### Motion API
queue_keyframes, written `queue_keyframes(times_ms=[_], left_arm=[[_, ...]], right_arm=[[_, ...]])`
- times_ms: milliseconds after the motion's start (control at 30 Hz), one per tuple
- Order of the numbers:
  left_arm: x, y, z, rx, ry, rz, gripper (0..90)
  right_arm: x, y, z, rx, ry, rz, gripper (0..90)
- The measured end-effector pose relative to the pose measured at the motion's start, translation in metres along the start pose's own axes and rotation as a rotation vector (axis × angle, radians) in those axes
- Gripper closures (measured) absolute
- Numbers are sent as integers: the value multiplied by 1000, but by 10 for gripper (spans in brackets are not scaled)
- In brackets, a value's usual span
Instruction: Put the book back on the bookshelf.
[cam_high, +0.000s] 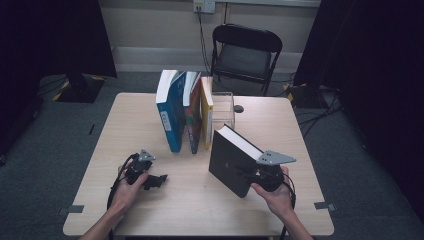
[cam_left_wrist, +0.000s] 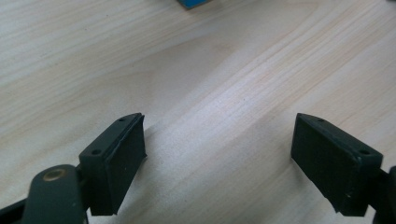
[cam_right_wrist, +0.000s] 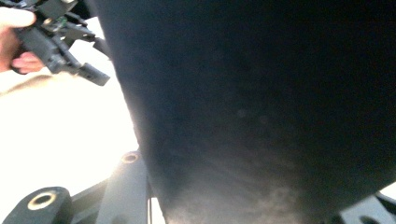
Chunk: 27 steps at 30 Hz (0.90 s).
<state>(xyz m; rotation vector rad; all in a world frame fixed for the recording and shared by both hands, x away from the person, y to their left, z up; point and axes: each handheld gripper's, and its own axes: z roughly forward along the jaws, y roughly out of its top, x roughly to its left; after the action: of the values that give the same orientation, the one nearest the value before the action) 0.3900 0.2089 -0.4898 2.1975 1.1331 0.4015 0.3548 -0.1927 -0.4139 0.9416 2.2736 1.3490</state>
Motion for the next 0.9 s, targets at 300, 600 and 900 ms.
queue_keyframes(times_ms=[300,600,900], left_arm=[[4,-7,7,-77,4,14,64],[4,-6,10,-88,8,11,19],[4,-6,10,-85,10,13,15]], right_arm=[[-13,4,4,0,-76,55,526],[-16,8,11,-2,-135,86,525],[-20,16,28,-12,-187,111,525]])
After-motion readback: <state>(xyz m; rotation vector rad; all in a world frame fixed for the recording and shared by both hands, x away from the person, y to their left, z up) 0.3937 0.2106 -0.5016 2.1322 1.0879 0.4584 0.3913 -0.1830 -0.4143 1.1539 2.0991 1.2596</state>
